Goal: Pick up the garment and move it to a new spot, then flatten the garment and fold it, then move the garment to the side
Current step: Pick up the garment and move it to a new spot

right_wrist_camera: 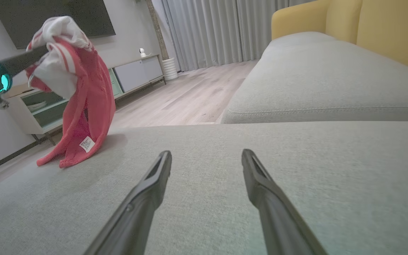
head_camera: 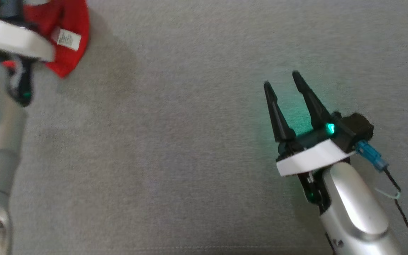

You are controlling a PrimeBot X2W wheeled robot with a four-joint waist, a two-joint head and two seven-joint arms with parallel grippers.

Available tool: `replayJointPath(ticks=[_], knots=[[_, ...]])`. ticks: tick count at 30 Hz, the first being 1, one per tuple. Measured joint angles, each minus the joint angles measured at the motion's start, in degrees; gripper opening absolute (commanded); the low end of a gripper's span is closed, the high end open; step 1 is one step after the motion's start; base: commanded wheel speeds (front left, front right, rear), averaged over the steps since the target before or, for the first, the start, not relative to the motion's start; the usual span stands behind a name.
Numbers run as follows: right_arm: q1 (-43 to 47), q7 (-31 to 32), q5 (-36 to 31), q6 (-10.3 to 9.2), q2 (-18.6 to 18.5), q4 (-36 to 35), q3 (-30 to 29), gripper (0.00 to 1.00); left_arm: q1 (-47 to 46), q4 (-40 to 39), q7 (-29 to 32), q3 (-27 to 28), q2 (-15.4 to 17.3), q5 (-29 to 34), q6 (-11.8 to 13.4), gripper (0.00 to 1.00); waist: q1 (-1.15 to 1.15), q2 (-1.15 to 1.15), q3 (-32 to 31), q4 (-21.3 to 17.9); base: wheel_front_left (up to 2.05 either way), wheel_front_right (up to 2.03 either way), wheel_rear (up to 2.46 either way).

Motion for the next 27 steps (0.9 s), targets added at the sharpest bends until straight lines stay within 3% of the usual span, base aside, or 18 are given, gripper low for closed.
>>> replayJointPath(ticks=[7,15,21,27], knots=[[2.7,0.0,1.9,0.0,0.0,-0.2,-0.6,1.0,3.2,-11.0,-0.3,-7.2,-5.3,-3.7,0.0,0.0,-0.01,0.0,-3.7,-4.7,0.0,0.0,0.0],[5.0,0.0,2.8,0.0,0.1,-0.2,-0.7,1.0,10.4,-15.5,-0.3,-13.7,-11.7,-6.6,0.0,0.0,0.0,0.0,-6.5,-9.3,0.0,0.0,0.0],[5.8,0.0,3.2,0.0,0.1,-0.2,-0.9,1.0,14.4,-17.3,-0.3,-18.3,-16.5,-8.5,0.0,0.0,-0.01,0.0,-8.0,-11.1,0.0,0.0,0.0],[5.8,0.0,3.2,0.0,0.2,-0.1,-1.6,1.0,16.8,-19.7,-0.3,-24.8,-18.3,-10.9,0.0,0.0,0.0,0.0,-7.9,-11.2,0.0,0.0,0.0]])
